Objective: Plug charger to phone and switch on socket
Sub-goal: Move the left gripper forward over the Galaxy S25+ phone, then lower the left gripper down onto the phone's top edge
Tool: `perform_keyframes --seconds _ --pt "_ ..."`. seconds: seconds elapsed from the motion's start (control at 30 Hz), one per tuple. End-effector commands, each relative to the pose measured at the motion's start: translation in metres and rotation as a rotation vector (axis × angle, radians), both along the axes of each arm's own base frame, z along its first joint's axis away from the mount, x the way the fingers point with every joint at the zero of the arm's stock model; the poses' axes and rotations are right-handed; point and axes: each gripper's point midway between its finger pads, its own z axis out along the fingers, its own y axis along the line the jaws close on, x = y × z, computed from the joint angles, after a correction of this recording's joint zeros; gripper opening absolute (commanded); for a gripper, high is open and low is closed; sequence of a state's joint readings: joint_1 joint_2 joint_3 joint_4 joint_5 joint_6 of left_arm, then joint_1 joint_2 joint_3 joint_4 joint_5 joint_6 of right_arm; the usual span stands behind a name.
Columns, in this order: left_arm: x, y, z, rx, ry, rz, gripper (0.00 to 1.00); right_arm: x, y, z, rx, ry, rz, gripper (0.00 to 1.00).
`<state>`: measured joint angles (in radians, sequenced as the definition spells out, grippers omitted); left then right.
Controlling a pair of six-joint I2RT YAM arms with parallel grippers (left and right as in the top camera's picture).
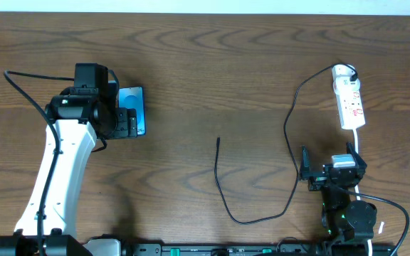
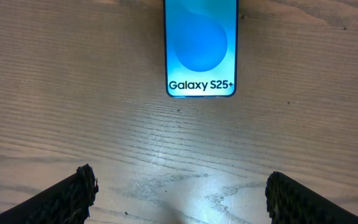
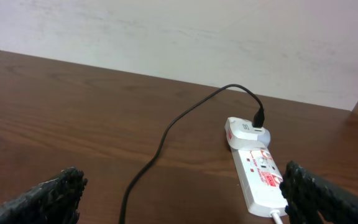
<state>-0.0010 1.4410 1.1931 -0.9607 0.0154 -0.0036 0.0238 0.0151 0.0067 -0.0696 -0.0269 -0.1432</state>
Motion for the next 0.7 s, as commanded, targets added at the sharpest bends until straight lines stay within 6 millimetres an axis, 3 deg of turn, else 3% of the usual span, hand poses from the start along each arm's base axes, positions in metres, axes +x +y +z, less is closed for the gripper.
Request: perform_keyframes --seconds 0.0,0.43,0.5,0.67 --pt "0.007 0.004 0.009 0.014 -0.029 0.015 0.89 0.0 -0.001 -0.001 -0.011 0.001 -0.001 0.99" --pt "0.014 0.004 0.011 0.014 -0.055 0.015 0.89 0.0 -0.001 -0.001 -0.011 0.001 -0.001 0.99" --pt "0.014 0.004 0.011 0.014 -0.056 0.015 0.98 0.0 -0.001 -0.001 -0.011 0.001 -0.001 0.99" --pt "0.019 0.004 0.013 0.014 -0.078 0.015 0.98 0.0 -0.001 -0.001 -0.011 0.001 -0.001 0.99"
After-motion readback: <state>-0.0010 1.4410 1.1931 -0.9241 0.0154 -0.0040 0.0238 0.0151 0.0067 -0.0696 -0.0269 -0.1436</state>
